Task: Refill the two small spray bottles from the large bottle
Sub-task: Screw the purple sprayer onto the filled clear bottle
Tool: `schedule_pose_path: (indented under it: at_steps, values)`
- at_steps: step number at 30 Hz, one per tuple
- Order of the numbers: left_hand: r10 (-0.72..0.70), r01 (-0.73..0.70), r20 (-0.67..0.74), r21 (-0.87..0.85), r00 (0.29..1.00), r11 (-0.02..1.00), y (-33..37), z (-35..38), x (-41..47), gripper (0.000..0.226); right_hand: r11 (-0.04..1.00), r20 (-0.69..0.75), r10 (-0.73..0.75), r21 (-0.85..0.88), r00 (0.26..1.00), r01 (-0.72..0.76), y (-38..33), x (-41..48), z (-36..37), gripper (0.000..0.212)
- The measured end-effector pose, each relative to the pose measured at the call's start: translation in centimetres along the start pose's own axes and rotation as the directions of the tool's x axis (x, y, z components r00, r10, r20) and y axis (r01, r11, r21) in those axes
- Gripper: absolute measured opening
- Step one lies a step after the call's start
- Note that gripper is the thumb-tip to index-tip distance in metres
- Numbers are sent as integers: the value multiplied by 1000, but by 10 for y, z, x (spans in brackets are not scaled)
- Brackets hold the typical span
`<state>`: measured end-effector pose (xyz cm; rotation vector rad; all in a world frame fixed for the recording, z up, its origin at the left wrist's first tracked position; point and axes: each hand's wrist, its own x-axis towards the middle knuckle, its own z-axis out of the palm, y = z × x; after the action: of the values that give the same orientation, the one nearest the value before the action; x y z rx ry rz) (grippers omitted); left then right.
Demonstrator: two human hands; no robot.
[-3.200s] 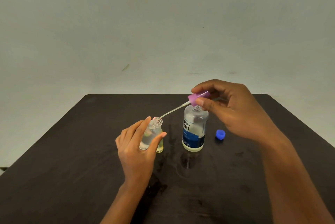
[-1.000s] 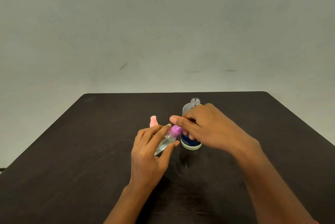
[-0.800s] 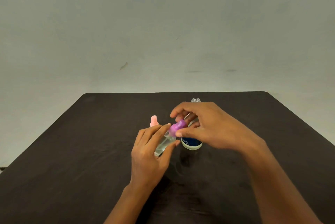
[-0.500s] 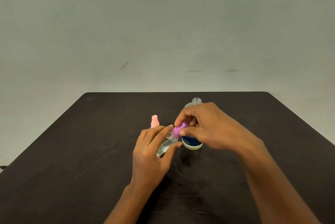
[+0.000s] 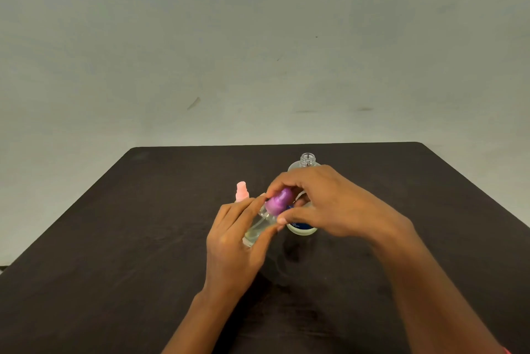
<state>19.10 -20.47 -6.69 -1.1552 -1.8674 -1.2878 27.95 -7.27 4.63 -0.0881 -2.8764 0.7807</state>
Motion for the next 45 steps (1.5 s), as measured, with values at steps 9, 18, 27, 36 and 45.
schedule_pose_path:
  at_steps: [9, 18, 27, 36, 45]
  values:
    - [-14, 14, 1, -25, 1000, 1000, 0, 0, 0, 46, 1000, -45, 2, -31, 999, -3, 1, 2, 5, 20]
    - [-60, 58, -31, -59, 998, 997, 2, -1, 1, 45, 1000, -116, -21, -16, 993, 19, 0, 7, 14, 13]
    - [-97, 94, -30, -81, 995, 992, 2, 0, 2, 50, 994, 7, -2, 106, 1000, 1, 10, 6, 7, 25]
    - [-221, 217, 4, -203, 975, 955, 3, -2, 1, 56, 991, -57, -25, 131, 998, 32, 7, 4, 2, 18]
    - [-287, 312, 137, -225, 948, 923, 6, -3, 1, 44, 987, -147, 26, 158, 989, -3, 15, -1, -10, 13]
